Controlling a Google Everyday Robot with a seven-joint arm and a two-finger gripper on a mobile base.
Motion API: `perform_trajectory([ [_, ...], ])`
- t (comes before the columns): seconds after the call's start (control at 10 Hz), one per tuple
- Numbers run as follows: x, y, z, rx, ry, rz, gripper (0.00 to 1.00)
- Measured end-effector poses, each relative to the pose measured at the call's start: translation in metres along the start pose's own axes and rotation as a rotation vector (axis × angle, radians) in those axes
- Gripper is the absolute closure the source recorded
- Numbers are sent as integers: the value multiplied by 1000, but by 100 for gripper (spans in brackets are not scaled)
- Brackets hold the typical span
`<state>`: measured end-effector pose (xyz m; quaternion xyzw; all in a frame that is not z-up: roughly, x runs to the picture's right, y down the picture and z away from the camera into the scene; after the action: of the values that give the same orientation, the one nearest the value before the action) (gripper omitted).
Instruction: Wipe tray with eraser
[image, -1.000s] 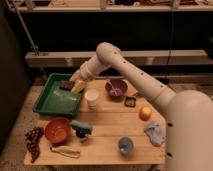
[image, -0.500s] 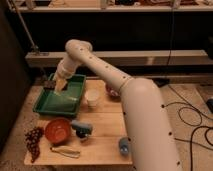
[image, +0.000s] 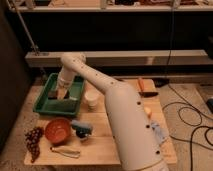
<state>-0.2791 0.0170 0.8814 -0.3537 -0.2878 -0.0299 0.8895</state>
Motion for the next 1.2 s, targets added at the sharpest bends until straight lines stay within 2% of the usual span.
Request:
perform_trajectory([
  [0.4,-2,23,12,-37,20,-8,100],
  [0.7,1,31,24,-61,14,-1,100],
  [1.0,17,24,22,-69,18,36,100],
  [1.2,29,3,16,-61,32,45,100],
])
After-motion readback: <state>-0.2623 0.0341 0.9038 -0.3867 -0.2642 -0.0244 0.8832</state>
